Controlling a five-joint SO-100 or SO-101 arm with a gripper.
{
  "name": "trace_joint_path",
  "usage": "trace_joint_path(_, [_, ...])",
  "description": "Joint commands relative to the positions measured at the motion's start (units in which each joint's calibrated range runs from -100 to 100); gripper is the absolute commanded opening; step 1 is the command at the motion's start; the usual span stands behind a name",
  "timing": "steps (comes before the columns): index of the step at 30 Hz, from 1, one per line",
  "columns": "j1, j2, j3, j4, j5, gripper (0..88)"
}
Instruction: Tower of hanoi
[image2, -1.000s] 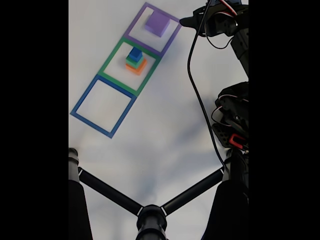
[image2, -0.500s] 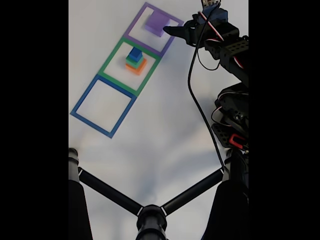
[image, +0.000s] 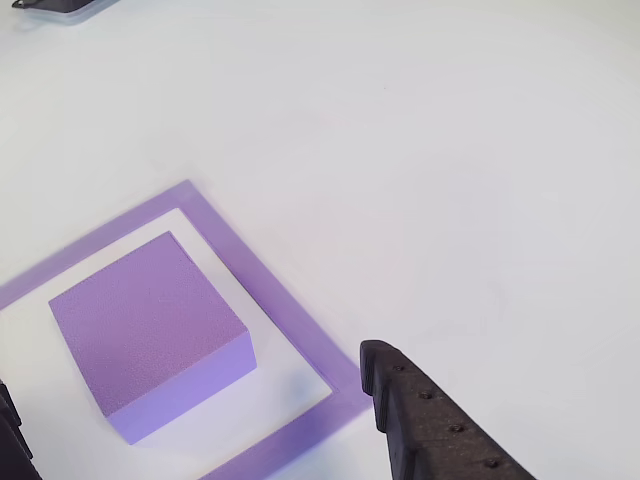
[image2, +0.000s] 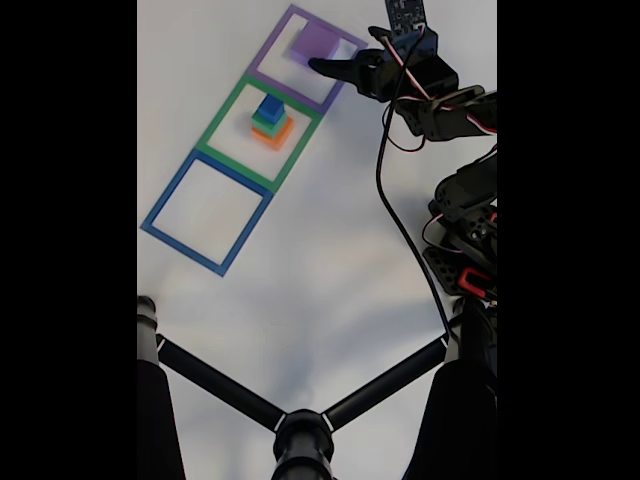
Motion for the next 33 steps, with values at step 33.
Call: trace_joint_path(33, [-4.01,27.67,-13.57,-24.62,0.00,43.7])
